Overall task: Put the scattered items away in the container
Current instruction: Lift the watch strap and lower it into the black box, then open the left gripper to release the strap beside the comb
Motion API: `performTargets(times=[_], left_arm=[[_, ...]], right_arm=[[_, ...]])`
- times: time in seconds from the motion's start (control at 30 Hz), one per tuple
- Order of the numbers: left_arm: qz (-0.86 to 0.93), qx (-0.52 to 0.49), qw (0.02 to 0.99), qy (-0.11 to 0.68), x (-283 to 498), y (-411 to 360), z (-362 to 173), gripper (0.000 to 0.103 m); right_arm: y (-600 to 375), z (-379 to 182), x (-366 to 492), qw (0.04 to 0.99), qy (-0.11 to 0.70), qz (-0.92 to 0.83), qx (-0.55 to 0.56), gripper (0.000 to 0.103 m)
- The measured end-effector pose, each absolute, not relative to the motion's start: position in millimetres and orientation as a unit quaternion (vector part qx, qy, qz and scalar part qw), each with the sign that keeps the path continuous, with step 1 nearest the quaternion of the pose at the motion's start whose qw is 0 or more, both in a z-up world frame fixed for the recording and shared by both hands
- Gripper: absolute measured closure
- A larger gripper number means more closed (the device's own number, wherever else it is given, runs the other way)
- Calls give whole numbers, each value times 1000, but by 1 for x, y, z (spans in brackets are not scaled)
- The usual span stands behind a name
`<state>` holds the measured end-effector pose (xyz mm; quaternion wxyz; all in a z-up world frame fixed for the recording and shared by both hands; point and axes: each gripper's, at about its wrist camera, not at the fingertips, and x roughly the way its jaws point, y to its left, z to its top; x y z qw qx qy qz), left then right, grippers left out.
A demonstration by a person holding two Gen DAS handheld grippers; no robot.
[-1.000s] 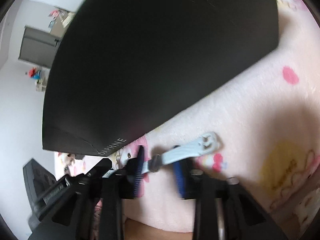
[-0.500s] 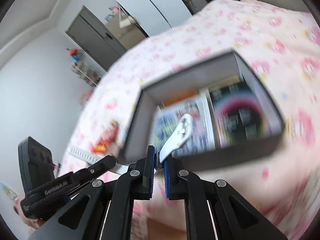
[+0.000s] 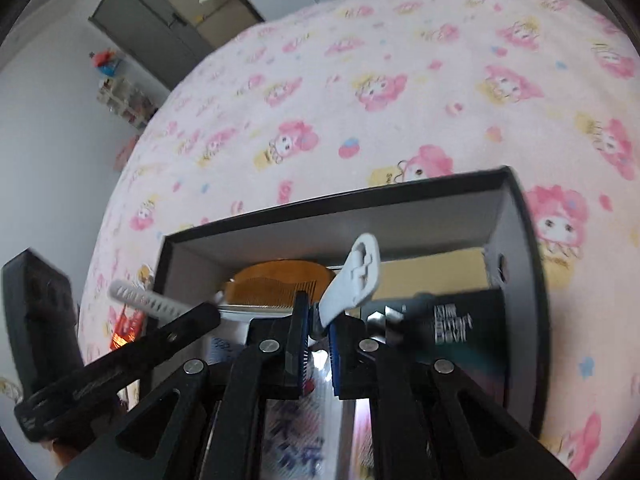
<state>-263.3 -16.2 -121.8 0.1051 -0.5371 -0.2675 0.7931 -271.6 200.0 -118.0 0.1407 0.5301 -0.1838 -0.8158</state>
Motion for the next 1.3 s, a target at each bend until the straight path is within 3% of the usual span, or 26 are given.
performTargets(times=[0.1,0.13,0.27,0.4,0.5,0.57,0.8,1.0,1.3], left_arm=[[772,-565,100,-272,-271,-13,-143,90],[762,-582,101,-264,-272,-12,-149,76],[756,-590,115,-262,-263,-12,-145,64],[760,-589,122,-246,-251,-6,-131,65],[761,-604,111,-207,-254,9,-135,67],[764,-605,102,-200,-261,16,-139,75],[760,-616,90,-189,-292,32,-152,75],[764,-611,77,-193,-313,33,-155,76],[799,-558,114,-192,-272,38,-114,73]], right_arm=[[206,-133,-283,134,-181,-804,550,95],[209,-140,-284,131,-188,-795,561,95],[212,-145,-282,117,-175,-782,586,80],[217,-114,-263,81,-124,-810,568,67],[219,-105,-253,108,-133,-824,540,67],[222,-112,-258,108,-137,-821,543,67],[236,-137,-281,101,-172,-796,571,68],[229,-146,-286,98,-155,-792,583,67],[238,-121,-265,57,-165,-822,542,67]])
